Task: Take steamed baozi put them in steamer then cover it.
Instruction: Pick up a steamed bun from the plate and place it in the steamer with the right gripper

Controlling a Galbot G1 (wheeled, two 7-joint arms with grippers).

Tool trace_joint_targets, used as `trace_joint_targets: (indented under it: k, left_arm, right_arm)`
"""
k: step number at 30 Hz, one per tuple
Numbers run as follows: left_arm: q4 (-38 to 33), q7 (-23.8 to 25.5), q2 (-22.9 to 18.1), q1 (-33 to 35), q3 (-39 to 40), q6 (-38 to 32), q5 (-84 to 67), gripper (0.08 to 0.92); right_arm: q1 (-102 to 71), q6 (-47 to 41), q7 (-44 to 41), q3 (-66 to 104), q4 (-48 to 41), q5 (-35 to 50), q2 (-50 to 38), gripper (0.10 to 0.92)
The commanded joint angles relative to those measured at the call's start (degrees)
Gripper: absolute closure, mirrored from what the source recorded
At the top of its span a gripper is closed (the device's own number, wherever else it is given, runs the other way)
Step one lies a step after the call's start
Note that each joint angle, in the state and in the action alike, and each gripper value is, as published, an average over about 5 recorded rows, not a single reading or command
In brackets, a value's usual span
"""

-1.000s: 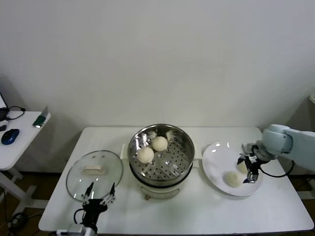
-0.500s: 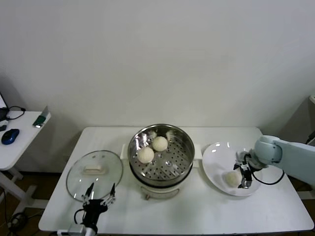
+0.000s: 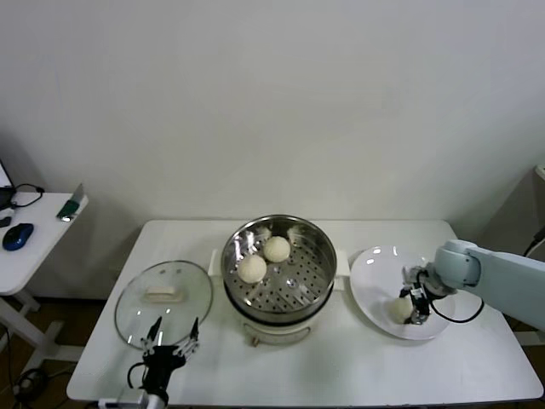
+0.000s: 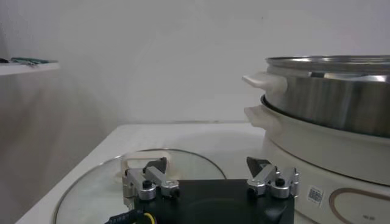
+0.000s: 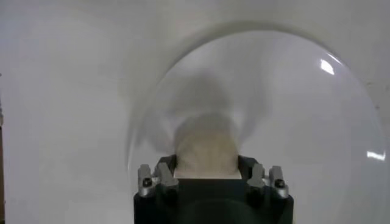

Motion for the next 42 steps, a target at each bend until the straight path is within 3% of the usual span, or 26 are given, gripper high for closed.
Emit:
trace_joint_targets:
  k: [1,9,16,26,35,42]
  left_arm:
    - [-0.12,0.00,-0.12,0.12,0.06,-0.03,0.12,0.177]
    - [-0.24,0.00,-0.19,-0.09,0.10,0.16,0.53,0.177]
    - [-0.34,0.01,-0.23,-0.25,0.11,0.36,0.89,0.177]
    - [-1.23,-0.04,0.07,0.29,-0.88,0.38,0.42,0.177]
    - [-1.66,-0.05,-0.01,0.52,-1.03,0.44,0.38,0.177]
    - [-1.85,-0.06,0.03,0.76,-1.36,0.42,0.18,0.177]
  right_arm:
    - [9.43,2.14,-2.02,-5.21,0.61,0.59,0.46,0.385]
    - [43.49,12.76,-6.95,-25.60,4.58,6.61,9.00,0.387]
    - [56.89,25.15,-8.91,-24.07,11.30,7.05,20.09,0.380]
    - [51.03,32.56,-4.66,-16.76,24.66,-3.61,29.40,0.370]
    - [39.19,35.85,-1.83,-16.19,22.49,-16.70,34.29,0.372]
    - [33.62,35.89,-1.38,-16.85,19.96,-19.68,36.77,0.372]
